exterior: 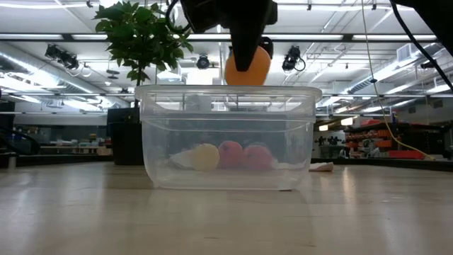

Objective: Pick and placing Produce into tupperware
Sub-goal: Put the orange into the transparent bin

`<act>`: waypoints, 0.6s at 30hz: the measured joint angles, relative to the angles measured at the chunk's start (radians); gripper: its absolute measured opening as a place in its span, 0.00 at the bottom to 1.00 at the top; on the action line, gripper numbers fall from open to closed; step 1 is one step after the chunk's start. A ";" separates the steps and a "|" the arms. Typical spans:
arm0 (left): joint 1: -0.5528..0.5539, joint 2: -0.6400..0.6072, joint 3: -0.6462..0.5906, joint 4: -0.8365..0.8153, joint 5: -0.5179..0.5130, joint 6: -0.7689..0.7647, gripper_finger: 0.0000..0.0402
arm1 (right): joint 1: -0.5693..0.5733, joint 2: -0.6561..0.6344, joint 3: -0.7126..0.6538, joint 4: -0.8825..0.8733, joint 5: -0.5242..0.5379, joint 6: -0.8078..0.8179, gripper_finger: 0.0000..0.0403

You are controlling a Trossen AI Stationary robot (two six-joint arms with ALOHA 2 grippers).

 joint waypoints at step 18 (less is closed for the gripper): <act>0.000 0.000 0.000 -0.003 0.000 0.007 0.42 | 0.036 -0.001 -0.150 0.058 0.080 -0.068 0.65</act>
